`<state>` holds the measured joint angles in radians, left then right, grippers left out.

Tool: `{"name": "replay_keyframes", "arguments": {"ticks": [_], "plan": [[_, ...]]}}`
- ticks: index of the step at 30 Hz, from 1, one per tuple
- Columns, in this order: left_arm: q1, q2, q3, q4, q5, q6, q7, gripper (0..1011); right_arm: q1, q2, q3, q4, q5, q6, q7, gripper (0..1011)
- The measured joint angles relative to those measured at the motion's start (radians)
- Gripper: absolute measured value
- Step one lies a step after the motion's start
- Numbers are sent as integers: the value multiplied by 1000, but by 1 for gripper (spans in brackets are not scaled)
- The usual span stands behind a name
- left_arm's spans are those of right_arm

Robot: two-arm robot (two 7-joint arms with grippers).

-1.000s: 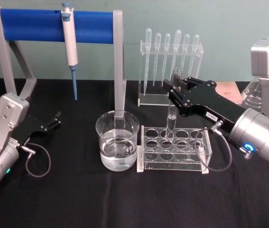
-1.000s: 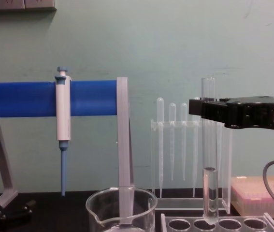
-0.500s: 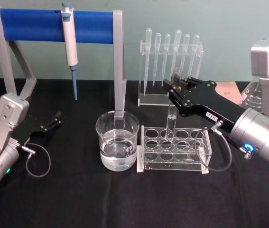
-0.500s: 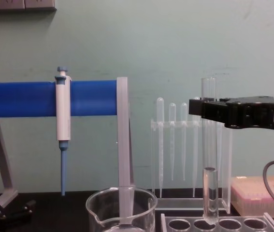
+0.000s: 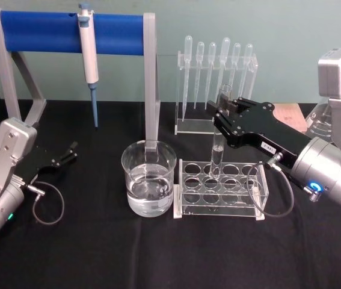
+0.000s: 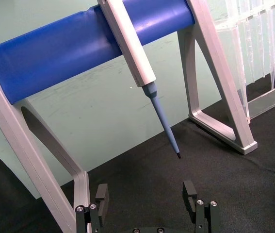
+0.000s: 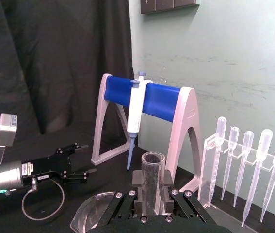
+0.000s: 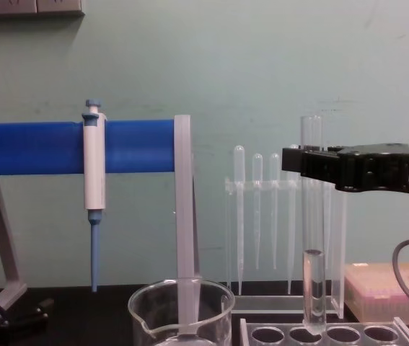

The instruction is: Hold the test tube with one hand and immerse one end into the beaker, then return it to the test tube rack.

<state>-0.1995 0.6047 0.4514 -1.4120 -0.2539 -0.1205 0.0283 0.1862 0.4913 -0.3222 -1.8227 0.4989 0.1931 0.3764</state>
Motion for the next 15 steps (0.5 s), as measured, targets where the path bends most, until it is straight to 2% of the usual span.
{"name": "replay_keyframes", "arguments": {"ticks": [15], "plan": [[0, 0, 0, 0, 0, 0, 0, 1000, 0, 0, 0, 0, 0, 0, 0, 227]]}}
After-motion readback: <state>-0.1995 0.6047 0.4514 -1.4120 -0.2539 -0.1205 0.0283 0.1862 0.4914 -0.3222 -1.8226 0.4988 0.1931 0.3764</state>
